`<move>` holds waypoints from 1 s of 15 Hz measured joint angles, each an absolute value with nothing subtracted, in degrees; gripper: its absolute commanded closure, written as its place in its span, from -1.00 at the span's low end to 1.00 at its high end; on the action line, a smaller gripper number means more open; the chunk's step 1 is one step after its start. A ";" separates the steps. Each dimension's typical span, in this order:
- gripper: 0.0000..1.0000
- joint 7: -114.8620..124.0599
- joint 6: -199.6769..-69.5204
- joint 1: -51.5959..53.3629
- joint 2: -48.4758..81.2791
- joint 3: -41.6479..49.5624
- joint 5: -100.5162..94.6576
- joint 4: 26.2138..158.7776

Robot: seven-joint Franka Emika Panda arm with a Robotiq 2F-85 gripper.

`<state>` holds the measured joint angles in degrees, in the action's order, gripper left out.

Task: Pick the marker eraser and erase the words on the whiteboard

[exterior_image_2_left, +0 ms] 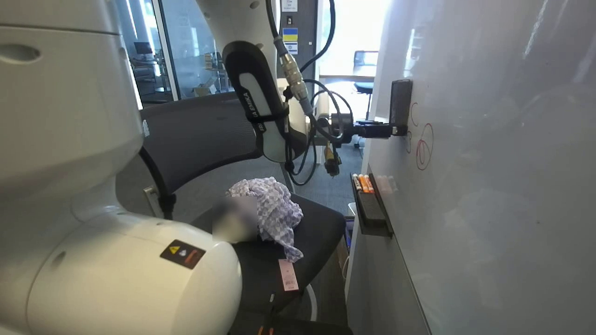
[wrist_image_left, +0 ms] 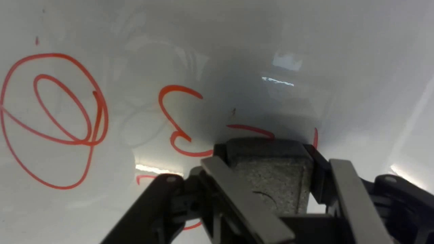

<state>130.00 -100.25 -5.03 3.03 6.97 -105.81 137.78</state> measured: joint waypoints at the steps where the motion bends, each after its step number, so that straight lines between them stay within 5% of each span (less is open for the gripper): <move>1: 0.35 131.14 -100.32 -5.09 2.95 7.00 -105.78 137.77; 15: 0.35 133.87 -105.78 -5.85 -6.90 9.11 -94.40 143.43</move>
<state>133.87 -105.78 -5.85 -6.90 9.11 -94.40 143.43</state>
